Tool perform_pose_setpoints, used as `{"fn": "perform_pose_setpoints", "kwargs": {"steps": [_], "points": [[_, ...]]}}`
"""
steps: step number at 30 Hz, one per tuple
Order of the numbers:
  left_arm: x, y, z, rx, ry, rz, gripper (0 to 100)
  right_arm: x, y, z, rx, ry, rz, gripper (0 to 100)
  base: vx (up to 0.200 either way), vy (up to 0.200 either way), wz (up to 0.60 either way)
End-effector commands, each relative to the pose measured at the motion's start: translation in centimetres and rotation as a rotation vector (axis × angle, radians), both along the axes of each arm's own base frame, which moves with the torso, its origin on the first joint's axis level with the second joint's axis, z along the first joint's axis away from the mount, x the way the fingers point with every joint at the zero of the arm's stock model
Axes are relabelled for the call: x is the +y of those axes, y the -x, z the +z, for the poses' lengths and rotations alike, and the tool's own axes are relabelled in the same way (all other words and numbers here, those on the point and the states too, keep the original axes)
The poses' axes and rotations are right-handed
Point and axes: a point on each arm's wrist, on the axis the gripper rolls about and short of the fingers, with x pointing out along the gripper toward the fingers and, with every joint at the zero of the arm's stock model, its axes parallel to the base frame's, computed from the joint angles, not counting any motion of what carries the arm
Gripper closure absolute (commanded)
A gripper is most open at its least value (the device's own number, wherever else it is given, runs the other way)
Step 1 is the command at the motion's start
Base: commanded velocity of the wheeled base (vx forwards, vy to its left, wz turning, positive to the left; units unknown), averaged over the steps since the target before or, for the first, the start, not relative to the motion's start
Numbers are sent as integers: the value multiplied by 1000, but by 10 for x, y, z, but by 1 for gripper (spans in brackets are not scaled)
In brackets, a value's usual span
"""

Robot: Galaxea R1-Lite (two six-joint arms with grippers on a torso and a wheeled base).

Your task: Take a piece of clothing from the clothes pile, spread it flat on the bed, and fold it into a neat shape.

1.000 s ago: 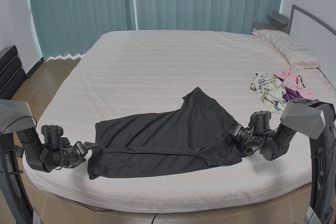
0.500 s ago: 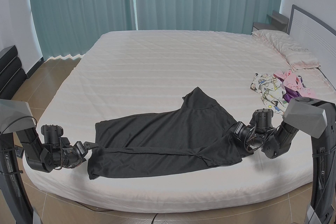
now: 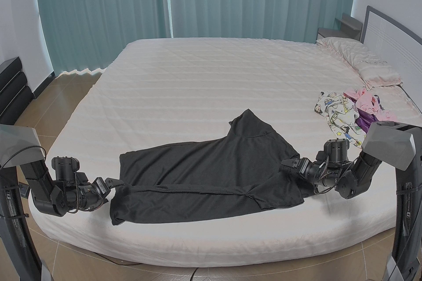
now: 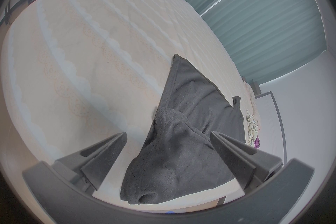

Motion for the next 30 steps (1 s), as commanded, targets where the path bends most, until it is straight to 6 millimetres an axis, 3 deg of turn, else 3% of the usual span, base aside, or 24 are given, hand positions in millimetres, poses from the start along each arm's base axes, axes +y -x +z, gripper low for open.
{"fn": "perform_pose_setpoints", "kwargs": {"steps": [1,10,17,18,30], "points": [[0,0,0,1,1,0,0,-1,-4,-5,-1,3,0,0,0,0,0],[0,0,0,1,1,0,0,5,-9,0,-21,-22,37,0,0,0,0],[0,0,0,1,1,0,0,11,-15,-9,-21,-22,49,0,0,0,0],[0,0,0,1,1,0,0,12,-18,-10,-26,-23,47,100,0,0,0],[0,0,0,1,1,0,0,3,-21,-8,-35,-21,16,100,0,0,0]]}}
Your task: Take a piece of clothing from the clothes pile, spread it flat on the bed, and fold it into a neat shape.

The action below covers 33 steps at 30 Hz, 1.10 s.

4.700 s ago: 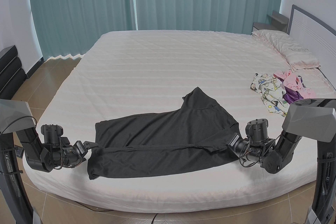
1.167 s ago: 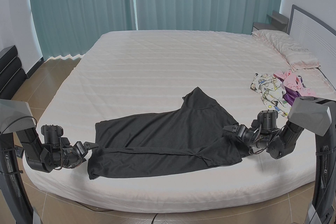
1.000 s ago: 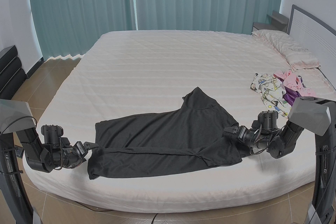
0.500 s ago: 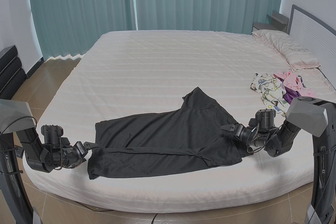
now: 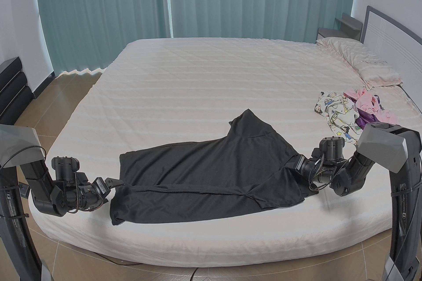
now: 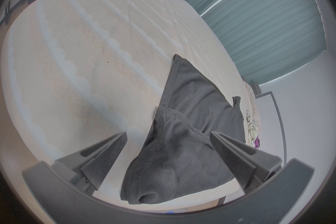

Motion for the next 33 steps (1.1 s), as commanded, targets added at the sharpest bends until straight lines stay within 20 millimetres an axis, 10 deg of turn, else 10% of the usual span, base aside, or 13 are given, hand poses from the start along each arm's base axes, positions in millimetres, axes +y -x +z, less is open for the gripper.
{"fn": "perform_pose_setpoints", "kwargs": {"steps": [1,25,26,33], "points": [[0,0,0,1,1,0,0,-1,0,0,-4,-2,-5,100,0,0,0],[0,1,0,4,1,0,0,-13,-12,0,-34,20,-85,100,0,0,0],[0,2,0,7,3,-2,0,-13,-11,-1,-32,20,-85,0,0,0,0],[0,13,0,17,-10,-34,0,-15,-4,0,-30,29,-84,0,0,0,0]]}}
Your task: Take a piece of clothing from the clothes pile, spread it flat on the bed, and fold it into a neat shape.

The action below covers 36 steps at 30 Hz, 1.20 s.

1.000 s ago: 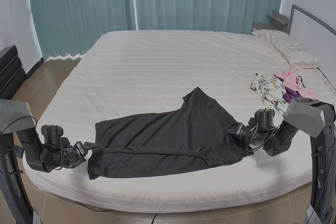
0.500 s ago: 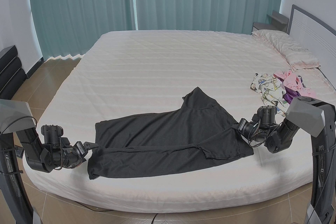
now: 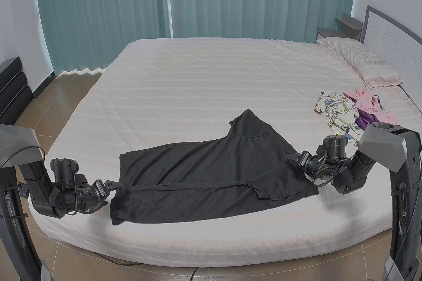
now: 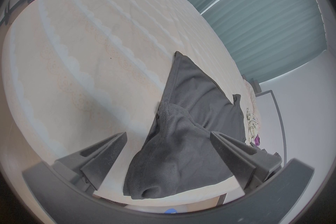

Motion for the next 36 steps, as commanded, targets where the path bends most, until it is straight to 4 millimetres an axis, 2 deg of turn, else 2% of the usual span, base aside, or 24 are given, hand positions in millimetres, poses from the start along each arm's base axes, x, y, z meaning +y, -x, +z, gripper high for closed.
{"fn": "perform_pose_setpoints", "kwargs": {"steps": [1,7,12,19,27,28,36], "points": [[-1,10,0,7,-15,-43,0,-3,6,4,-5,2,-1,0,0,0,0],[-5,23,1,-59,-7,-169,0,-5,15,4,-29,2,-5,0,0,0,0],[-7,21,-6,-111,-26,-170,0,1,21,5,-31,1,14,0,0,0,0],[-7,23,-10,-104,-35,-174,0,7,23,13,-43,-8,27,0,0,0,0],[-16,20,-21,-75,-132,-173,0,9,24,15,-61,-11,33,0,0,0,0],[-17,20,-21,-72,-143,-166,100,9,25,14,-60,-11,36,0,0,0,0],[-17,26,-24,5,-189,-170,100,9,30,11,-67,-11,39,0,0,0,0]]}}
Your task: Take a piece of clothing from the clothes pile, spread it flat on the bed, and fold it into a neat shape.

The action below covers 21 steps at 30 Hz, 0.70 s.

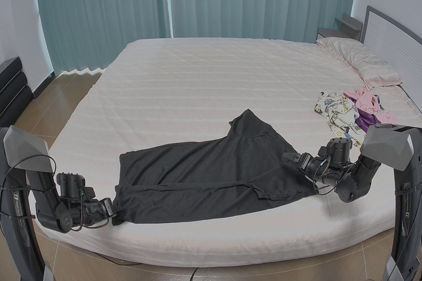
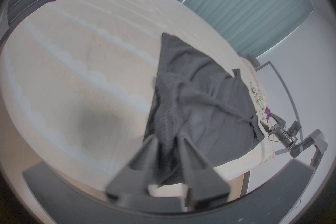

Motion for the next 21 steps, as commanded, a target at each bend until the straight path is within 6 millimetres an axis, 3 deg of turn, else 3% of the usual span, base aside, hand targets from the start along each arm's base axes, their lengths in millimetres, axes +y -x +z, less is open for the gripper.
{"fn": "perform_pose_setpoints", "kwargs": {"steps": [1,7,18,19,21], "points": [[0,4,1,45,-35,-13,100,0,2,-2,5,2,1,0,0,0,0],[-1,9,14,90,-44,-28,100,3,3,-2,3,8,9,0,0,0,0],[0,10,12,120,-46,-27,100,3,2,-3,6,8,9,0,0,0,0],[0,10,12,121,-46,-27,0,3,2,-3,6,8,10,0,0,0,0],[0,12,11,136,-52,-37,0,3,2,-4,6,8,9,0,0,0,0]]}}
